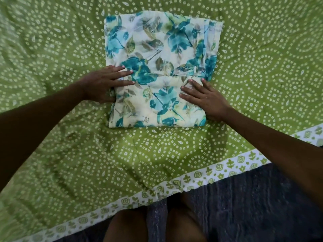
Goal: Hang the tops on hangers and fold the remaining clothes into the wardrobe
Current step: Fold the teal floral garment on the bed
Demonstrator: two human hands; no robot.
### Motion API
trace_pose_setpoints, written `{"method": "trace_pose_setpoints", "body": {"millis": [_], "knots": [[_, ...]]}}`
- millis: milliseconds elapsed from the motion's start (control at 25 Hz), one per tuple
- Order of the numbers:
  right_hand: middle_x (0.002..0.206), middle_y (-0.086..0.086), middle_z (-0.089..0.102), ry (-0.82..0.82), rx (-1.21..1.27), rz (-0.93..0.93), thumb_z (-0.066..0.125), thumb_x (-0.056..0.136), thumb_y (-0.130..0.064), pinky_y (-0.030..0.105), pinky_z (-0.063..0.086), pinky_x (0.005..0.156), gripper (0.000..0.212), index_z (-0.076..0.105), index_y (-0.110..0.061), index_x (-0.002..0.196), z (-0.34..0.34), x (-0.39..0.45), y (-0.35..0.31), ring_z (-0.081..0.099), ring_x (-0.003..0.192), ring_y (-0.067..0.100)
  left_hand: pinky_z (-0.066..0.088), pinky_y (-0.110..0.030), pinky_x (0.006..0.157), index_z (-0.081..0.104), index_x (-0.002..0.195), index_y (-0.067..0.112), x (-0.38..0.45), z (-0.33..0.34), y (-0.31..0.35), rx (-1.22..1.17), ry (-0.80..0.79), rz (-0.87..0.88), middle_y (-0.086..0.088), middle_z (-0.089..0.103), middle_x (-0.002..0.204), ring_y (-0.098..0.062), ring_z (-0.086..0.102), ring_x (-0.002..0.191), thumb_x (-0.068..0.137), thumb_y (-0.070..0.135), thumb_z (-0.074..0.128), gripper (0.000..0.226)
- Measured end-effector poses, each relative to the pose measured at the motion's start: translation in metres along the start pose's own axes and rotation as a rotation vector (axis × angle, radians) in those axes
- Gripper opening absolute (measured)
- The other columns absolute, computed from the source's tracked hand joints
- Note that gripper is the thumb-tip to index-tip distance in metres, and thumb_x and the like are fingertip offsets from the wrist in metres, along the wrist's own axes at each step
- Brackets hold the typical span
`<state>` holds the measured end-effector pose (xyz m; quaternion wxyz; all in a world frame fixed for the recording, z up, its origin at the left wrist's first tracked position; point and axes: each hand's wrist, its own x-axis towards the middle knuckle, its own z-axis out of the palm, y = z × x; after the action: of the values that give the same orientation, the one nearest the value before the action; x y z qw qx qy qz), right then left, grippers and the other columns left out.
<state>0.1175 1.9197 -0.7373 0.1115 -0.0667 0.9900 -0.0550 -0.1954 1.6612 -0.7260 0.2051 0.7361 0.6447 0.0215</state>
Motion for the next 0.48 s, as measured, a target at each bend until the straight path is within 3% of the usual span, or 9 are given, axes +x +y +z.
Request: {"method": "trace_pose_setpoints", "body": {"millis": [80, 120, 200, 240, 320, 360, 400, 440, 480], "knots": [[0.133, 0.012, 0.055, 0.192, 0.203, 0.118, 0.066, 0.073, 0.001, 0.031, 0.001, 0.115, 0.054, 0.058, -0.012, 0.125, 0.003, 0.012, -0.005, 0.037, 0.132, 0.030, 0.033, -0.049, 0.106, 0.054, 0.130, 0.013, 0.010, -0.004, 0.013, -0.136, 0.113, -0.106, -0.010, 0.045, 0.142, -0.035, 0.043, 0.128, 0.080, 0.027, 0.050, 0.052], [0.127, 0.015, 0.059, 0.247, 0.387, 0.238, 0.063, 0.077, -0.010, 0.025, 0.003, 0.115, 0.040, 0.064, -0.009, 0.117, 0.002, 0.014, -0.007, 0.042, 0.128, 0.035, 0.037, -0.047, 0.104, 0.060, 0.122, 0.008, 0.014, -0.005, 0.020, -0.223, 0.192, -0.196, -0.012, 0.053, 0.134, -0.034, 0.049, 0.123, 0.080, 0.018, 0.050, 0.045], [0.121, 0.018, 0.061, 0.248, 0.865, 0.463, 0.068, 0.072, -0.038, 0.023, 0.018, 0.113, 0.055, 0.063, -0.004, 0.115, -0.022, 0.011, -0.018, 0.052, 0.121, 0.034, 0.041, -0.040, 0.100, 0.065, 0.114, 0.002, 0.017, -0.002, 0.027, -0.423, 0.269, -0.437, -0.016, 0.061, 0.122, -0.028, 0.057, 0.113, 0.082, 0.004, 0.052, 0.034], [0.114, 0.015, 0.065, 0.237, 1.100, 0.546, 0.073, 0.070, -0.042, 0.025, 0.032, 0.107, 0.060, 0.061, -0.004, 0.115, -0.035, 0.009, -0.021, 0.061, 0.111, 0.022, 0.043, -0.038, 0.097, 0.066, 0.112, 0.001, 0.012, 0.000, 0.023, -0.546, 0.232, -0.548, -0.016, 0.064, 0.117, -0.019, 0.061, 0.105, 0.084, 0.004, 0.055, 0.031], [0.097, -0.002, 0.070, 0.246, 1.492, 0.701, 0.074, 0.078, -0.024, 0.022, 0.049, 0.088, 0.032, 0.062, -0.015, 0.105, -0.060, 0.012, -0.023, 0.066, 0.090, 0.001, 0.045, -0.038, 0.095, 0.069, 0.108, 0.007, 0.003, -0.003, 0.017, -0.847, 0.153, -0.676, -0.002, 0.068, 0.106, 0.007, 0.061, 0.091, 0.086, 0.014, 0.055, 0.027], [0.093, -0.008, 0.071, 0.282, 1.618, 0.793, 0.070, 0.081, -0.014, 0.023, 0.052, 0.084, 0.022, 0.063, -0.018, 0.102, -0.064, 0.016, -0.019, 0.067, 0.086, 0.002, 0.047, -0.040, 0.095, 0.068, 0.108, 0.019, 0.001, -0.004, 0.015, -1.028, 0.175, -0.716, 0.010, 0.068, 0.102, 0.011, 0.061, 0.088, 0.091, 0.016, 0.050, 0.026], [0.092, -0.008, 0.072, 0.322, 1.683, 0.921, 0.067, 0.084, -0.011, 0.026, 0.055, 0.082, 0.020, 0.064, -0.018, 0.102, -0.066, 0.022, -0.013, 0.069, 0.084, 0.006, 0.052, -0.035, 0.088, 0.064, 0.104, 0.027, -0.001, -0.009, 0.016, -1.194, 0.212, -0.808, 0.018, 0.068, 0.093, 0.009, 0.062, 0.081, 0.097, 0.015, 0.041, 0.026], [0.092, -0.003, 0.073, 0.342, 1.723, 1.069, 0.067, 0.085, -0.014, 0.030, 0.056, 0.080, 0.018, 0.065, -0.015, 0.102, -0.065, 0.026, -0.007, 0.070, 0.081, 0.010, 0.053, -0.023, 0.070, 0.062, 0.094, 0.026, 0.001, -0.016, 0.021, -1.346, 0.268, -0.907, 0.015, 0.067, 0.074, 0.005, 0.062, 0.065, 0.102, 0.018, 0.032, 0.032], [0.095, 0.002, 0.073, 0.343, 1.730, 1.207, 0.068, 0.085, -0.020, 0.035, 0.057, 0.080, 0.019, 0.066, -0.012, 0.102, -0.064, 0.030, -0.004, 0.070, 0.079, 0.014, 0.045, -0.017, 0.053, 0.063, 0.079, 0.020, 0.007, -0.022, 0.023, -1.479, 0.281, -1.001, 0.009, 0.061, 0.053, 0.000, 0.055, 0.047, 0.103, 0.029, 0.026, 0.045]]}}
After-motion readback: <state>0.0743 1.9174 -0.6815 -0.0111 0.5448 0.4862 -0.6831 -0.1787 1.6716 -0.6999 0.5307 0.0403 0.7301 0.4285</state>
